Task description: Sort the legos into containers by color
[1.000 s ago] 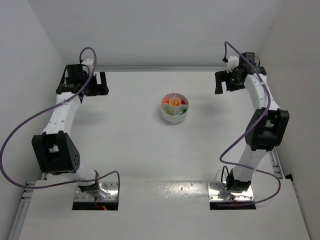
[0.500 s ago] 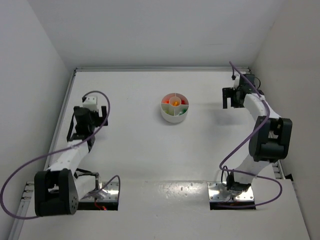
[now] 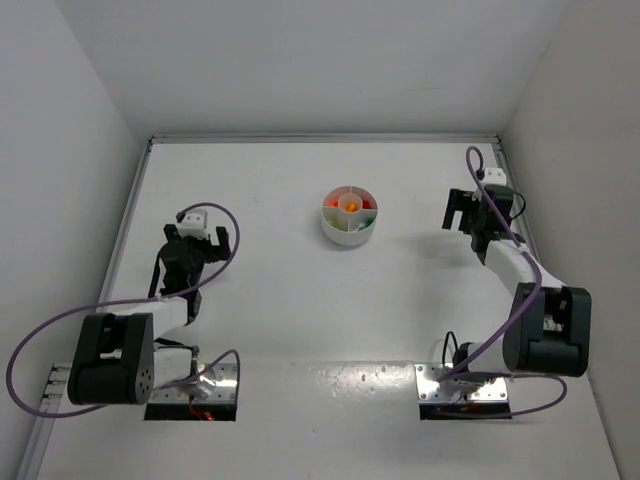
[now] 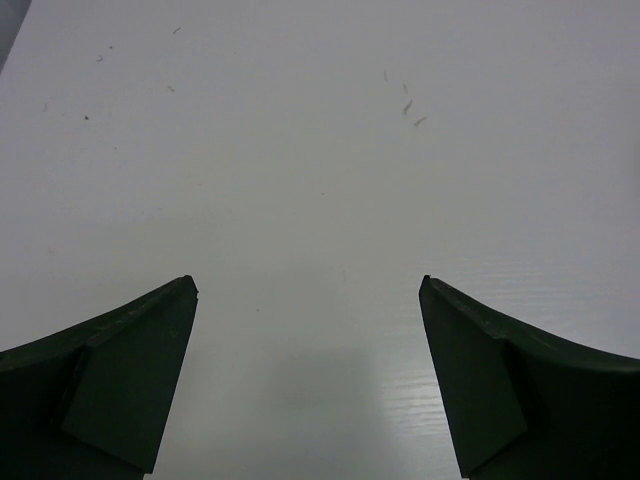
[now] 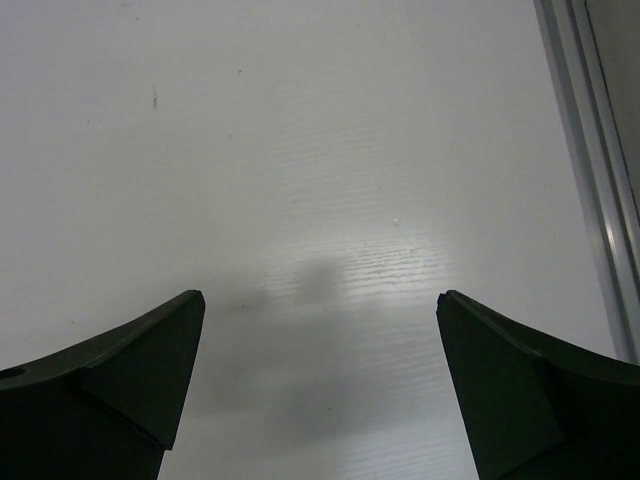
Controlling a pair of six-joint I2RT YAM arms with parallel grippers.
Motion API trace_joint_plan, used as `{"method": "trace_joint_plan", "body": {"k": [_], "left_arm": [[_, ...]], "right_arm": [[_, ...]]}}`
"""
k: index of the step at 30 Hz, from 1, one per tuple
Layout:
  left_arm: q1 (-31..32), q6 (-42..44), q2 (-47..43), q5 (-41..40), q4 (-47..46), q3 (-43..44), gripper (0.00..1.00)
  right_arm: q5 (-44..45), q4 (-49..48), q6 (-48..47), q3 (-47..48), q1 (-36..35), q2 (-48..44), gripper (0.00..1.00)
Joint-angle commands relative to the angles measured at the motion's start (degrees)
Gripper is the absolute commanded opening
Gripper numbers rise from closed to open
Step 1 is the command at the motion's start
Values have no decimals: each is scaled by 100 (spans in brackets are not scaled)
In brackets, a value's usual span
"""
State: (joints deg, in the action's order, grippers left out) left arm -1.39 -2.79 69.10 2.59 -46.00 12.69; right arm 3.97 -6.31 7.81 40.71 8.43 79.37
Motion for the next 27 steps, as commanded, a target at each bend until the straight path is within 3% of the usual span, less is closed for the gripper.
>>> {"method": "trace_joint_plan", "body": {"k": [1,4,8,11,12,14,18,19,21,27], "left_arm": [[129,-170,86,399,-1741,-441,100],[183,-222,506,629,-2464,-680,100],[402,-170,1236,119,-2765,-496,100],[710,15,1298,-154,-2860,-644,100],[710,-55,1360,-214,-3201,-706,100],[710,-55,1300,-215,-2969,-654,100],[710,-55,1299,-373,-2994,-654,100],[710,-134,1299,-373,-2994,-654,100],[710,-134,1299,-426,-2942,-654,100],[710,-134,1299,-426,-2994,-654,100]], "right_arm": [[-89,-1318,308,-493,-43,-255,99],[-238,-1881,448,-993,-43,-396,99],[-441,-2401,580,-1293,-96,-335,99],[-597,-2743,704,-1678,-96,-335,99],[-703,-3214,652,-1828,-96,-335,99],[-1001,-3892,494,-2406,-96,-282,99],[-1766,-6777,-15,-3568,-218,216,99],[-1907,-7101,-17,-3700,-219,375,99],[-1908,-6425,-200,-3641,-271,151,99],[-1935,-6197,-175,-3324,-350,307,99]]}}
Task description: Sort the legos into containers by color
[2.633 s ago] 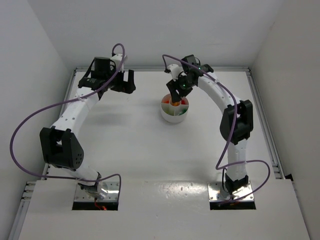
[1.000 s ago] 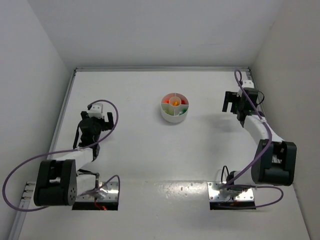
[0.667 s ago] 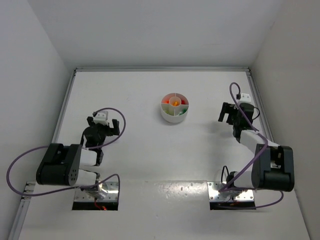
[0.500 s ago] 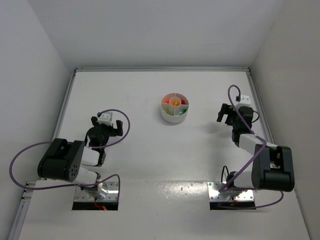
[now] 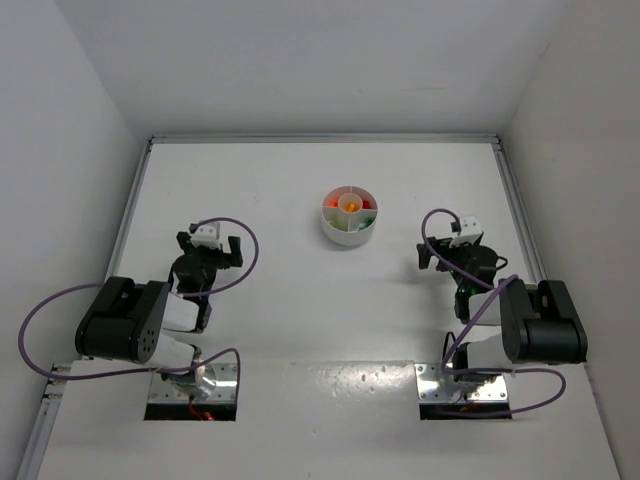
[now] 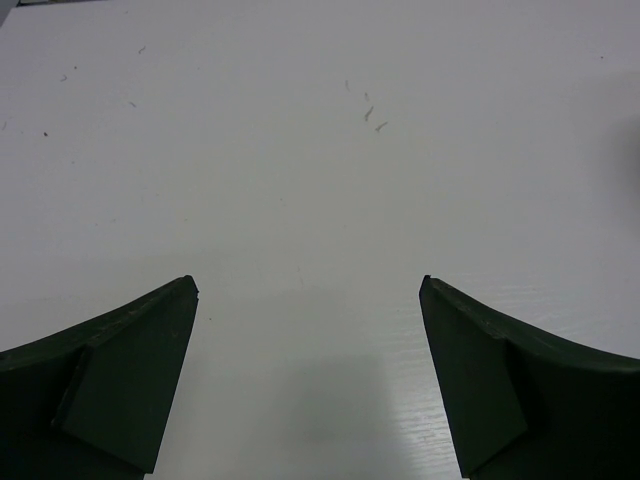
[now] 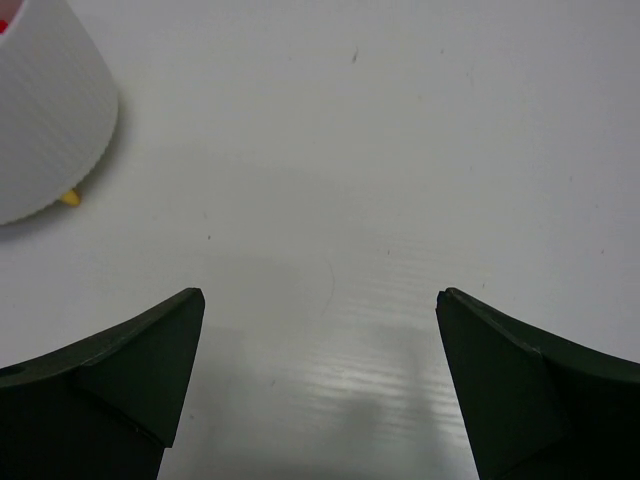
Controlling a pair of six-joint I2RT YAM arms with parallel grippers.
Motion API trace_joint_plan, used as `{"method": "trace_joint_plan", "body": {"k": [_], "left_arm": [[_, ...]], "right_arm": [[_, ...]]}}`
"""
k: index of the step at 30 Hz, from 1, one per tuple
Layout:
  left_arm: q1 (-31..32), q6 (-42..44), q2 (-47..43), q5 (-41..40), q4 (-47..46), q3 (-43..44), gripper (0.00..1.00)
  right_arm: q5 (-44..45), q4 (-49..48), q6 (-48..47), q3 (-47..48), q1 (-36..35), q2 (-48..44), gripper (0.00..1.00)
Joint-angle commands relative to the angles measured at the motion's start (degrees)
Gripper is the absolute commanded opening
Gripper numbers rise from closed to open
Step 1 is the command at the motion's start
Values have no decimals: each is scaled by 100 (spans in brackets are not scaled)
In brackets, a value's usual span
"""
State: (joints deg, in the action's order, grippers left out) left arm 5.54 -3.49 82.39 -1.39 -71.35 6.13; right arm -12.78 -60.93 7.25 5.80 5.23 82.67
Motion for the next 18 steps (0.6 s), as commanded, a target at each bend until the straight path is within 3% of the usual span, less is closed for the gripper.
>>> {"method": "trace_joint_plan", "body": {"k": [1,18], "left_arm": [[17,-64,-30,-28,-459,2,100],[17,-64,-30,-28,-459,2,100]], "right_arm": [[-261,-736,-118,167,-31,-23,99],[-331,-684,-118,167,-31,-23,99]]}}
